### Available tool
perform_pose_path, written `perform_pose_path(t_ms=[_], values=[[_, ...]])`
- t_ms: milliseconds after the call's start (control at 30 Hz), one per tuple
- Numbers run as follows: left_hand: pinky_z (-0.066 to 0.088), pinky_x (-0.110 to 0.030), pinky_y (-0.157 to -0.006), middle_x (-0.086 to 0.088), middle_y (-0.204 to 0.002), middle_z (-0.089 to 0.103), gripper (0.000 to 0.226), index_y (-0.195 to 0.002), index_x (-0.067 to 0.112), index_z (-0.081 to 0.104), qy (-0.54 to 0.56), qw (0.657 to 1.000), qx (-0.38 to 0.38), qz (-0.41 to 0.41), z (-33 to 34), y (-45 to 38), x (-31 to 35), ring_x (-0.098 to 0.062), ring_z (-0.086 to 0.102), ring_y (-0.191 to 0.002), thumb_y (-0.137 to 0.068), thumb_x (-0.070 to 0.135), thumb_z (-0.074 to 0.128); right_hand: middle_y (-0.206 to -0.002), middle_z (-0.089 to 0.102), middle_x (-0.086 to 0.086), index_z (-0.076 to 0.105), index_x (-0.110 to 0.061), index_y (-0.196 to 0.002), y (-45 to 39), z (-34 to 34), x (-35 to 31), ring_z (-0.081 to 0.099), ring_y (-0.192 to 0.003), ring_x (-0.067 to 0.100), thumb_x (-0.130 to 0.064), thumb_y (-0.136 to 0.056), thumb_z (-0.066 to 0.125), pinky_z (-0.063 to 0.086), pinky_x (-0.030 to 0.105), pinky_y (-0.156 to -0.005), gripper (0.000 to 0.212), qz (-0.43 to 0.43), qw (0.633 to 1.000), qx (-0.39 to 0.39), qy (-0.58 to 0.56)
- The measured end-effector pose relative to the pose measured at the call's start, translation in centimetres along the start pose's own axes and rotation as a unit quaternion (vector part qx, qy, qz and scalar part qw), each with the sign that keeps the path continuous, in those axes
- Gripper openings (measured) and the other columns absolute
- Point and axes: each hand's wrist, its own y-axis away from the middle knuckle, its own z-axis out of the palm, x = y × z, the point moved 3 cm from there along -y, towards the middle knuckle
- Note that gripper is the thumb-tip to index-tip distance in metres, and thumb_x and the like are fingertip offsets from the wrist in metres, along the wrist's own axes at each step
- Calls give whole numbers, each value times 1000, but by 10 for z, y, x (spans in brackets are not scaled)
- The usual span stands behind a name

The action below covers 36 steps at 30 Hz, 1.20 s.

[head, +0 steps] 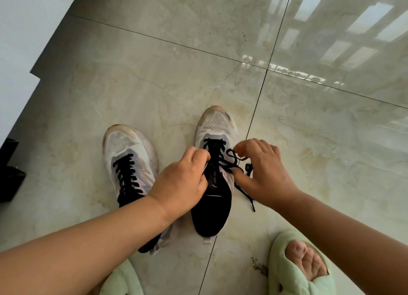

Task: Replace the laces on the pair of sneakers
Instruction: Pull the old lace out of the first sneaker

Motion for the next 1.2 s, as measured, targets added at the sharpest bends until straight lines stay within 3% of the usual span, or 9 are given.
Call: perform_pose_path(t_ms=[133,300,400,467,567,667,733,867,1200], values=[[49,-42,-67,-3,-111,48,30,-117,13,48,2,1000,-1,0,0,0,1,-28,60,-75,-87,13,50,-97,56,5,63,-13,-103,0,-3,-11,51,-91,28,-11,-69,71,25,32,-85,35,-67,991,64,93],[49,-41,-67,-2,-111,48,28,-116,14,47,-1,1000,0,-2,0,0,0,-28,60,-74,-88,14,50,-91,59,8,69,-13,-82,0,-1,-11,55,-91,36,-4,-67,75,36,46,-83,18,-101,981,82,146],[49,-42,-67,-3,-110,48,28,-115,14,47,-3,1000,1,-1,0,0,0,-28,59,-74,-87,14,49,-83,59,4,71,-15,-76,-3,-3,-10,55,-86,33,-15,-73,72,30,40,-82,3,-124,981,75,129],[49,-41,-66,-2,-110,47,28,-115,15,47,-3,1000,2,0,0,0,0,-28,59,-74,-87,14,50,-78,58,2,68,-14,-68,-4,-4,-11,55,-83,30,-16,-74,67,25,34,-81,7,-133,981,73,123],[48,-41,-64,-2,-108,47,27,-114,14,47,0,1000,3,1,0,-1,0,-28,59,-72,-87,14,51,-73,56,6,55,-5,-61,-5,-2,-17,52,-69,28,-6,-69,61,37,34,-73,10,-139,988,40,54],[48,-40,-63,-2,-107,47,26,-113,14,48,-1,1000,6,3,0,0,1,-28,59,-70,-87,15,51,-72,50,7,42,-6,-62,-4,1,-21,44,-56,26,-2,-70,51,41,33,-51,13,-99,993,9,-67],[48,-41,-62,-3,-107,47,27,-113,13,49,-1,1000,8,4,0,0,1,-29,58,-70,-87,14,51,-71,42,1,37,-11,-67,-3,3,-19,38,-55,21,-2,-72,49,34,32,-50,17,-50,995,2,-91],[49,-41,-63,-2,-108,48,28,-114,14,49,3,1000,10,1,0,0,1,-29,59,-70,-87,14,51,-73,51,6,57,-3,-77,-2,3,-17,47,-59,25,-2,-79,57,42,38,-53,3,-54,996,-26,-60],[48,-39,-61,-3,-106,49,26,-112,13,50,2,1000,13,5,0,0,2,-28,59,-69,-86,12,52,-64,67,1,74,-17,-88,3,-3,-11,64,-56,24,-25,-84,57,51,35,-48,20,-76,997,2,1]])
